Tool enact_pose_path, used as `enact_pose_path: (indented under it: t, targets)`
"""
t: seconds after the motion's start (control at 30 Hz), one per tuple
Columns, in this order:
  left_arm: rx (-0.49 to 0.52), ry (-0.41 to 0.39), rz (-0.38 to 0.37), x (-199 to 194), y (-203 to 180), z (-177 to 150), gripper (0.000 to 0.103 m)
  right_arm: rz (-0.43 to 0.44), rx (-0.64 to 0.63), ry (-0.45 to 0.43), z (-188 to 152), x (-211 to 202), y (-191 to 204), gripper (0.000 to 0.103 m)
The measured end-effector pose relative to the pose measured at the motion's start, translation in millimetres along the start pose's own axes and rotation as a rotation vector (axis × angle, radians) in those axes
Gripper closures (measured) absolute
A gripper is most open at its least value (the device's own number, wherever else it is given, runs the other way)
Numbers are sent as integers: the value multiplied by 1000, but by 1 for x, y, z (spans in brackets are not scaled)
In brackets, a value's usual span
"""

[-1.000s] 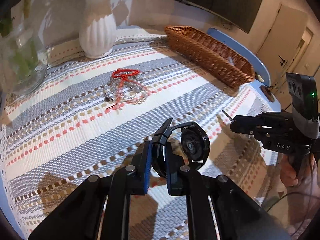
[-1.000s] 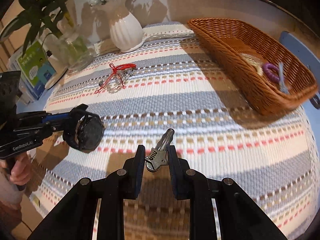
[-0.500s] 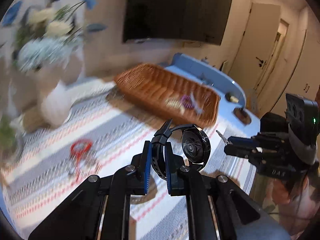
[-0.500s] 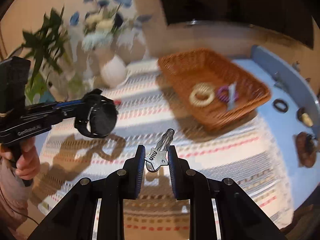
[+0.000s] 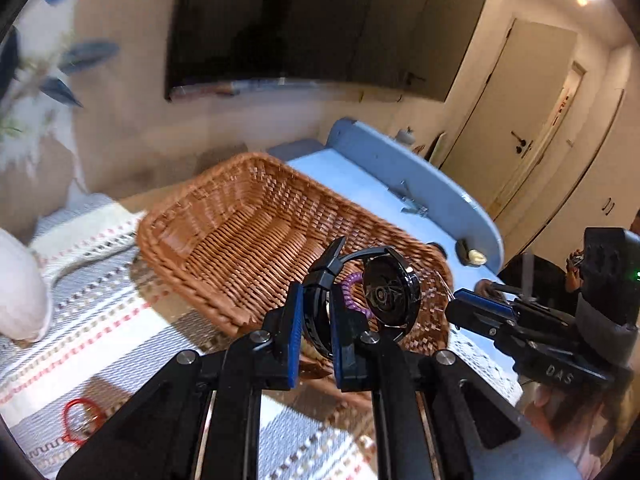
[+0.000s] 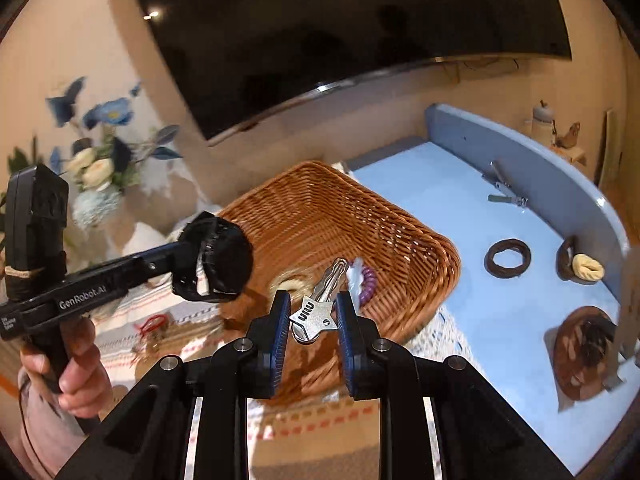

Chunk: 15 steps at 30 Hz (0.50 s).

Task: Organize jewelry
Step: 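Carry the watch and key into the wicker basket and release both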

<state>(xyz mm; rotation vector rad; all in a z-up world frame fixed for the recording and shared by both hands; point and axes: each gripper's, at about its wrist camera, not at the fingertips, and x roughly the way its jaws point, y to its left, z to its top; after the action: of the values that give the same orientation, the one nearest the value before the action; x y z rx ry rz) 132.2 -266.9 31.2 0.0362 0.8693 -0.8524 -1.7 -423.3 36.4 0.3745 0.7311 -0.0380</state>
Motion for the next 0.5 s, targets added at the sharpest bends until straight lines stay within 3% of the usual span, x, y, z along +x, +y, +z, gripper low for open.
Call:
enact_pose_path:
  t: [0.33, 0.4, 0.5]
  targets:
    - [60, 107, -42, 48, -20, -22, 90, -128, 56, 32, 5, 39, -33, 79]
    - [47, 97, -98, 42, -20, -23, 87, -137, 50, 22, 4, 38, -33, 79]
    - [39, 57, -102, 23, -18, -21, 77, -125, 50, 19, 4, 34, -33, 76]
